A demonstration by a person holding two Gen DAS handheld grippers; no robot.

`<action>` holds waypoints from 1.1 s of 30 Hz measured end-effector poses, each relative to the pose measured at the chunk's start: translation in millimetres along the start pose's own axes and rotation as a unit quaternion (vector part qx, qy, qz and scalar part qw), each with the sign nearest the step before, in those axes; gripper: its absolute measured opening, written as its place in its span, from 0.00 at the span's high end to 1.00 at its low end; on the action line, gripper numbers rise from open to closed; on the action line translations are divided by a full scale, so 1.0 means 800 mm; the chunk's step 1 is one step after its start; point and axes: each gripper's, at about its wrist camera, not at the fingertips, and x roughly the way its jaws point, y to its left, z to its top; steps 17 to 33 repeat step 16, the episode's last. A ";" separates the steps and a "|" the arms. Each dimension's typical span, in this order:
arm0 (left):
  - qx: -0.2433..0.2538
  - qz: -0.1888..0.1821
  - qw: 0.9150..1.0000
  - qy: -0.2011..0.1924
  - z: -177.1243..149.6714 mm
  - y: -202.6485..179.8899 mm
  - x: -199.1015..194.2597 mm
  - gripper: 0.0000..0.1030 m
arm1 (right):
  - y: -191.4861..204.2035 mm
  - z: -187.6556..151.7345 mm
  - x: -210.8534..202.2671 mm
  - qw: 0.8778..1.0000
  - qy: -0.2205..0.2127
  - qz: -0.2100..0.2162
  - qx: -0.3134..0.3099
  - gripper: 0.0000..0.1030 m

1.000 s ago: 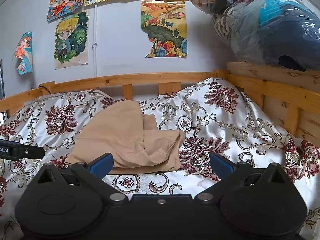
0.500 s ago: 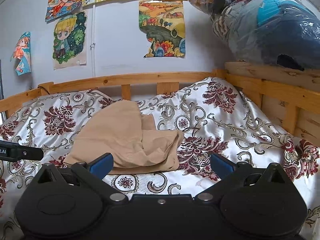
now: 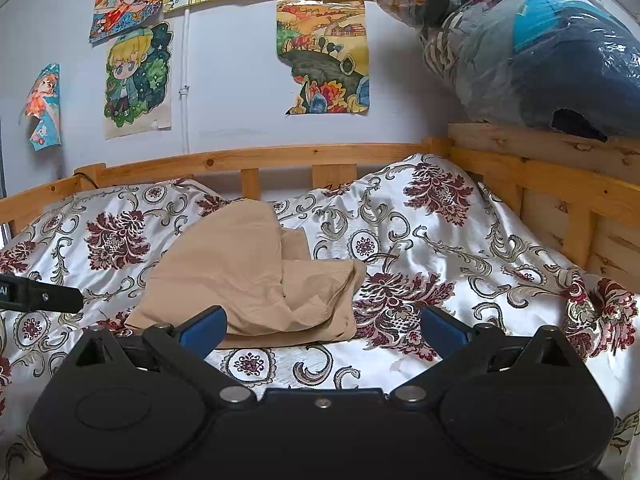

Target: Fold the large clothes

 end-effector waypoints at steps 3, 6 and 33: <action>0.006 0.016 1.000 0.000 -0.002 0.000 0.001 0.01 | 0.000 0.000 0.000 1.000 0.000 0.000 -0.001 0.01; 0.005 0.022 1.000 -0.004 -0.003 0.002 0.001 0.01 | 0.002 0.000 0.001 1.000 0.000 -0.001 -0.001 0.01; 0.014 0.026 1.000 -0.006 -0.005 0.003 0.001 0.01 | 0.006 -0.001 0.002 1.000 0.002 -0.002 -0.002 0.01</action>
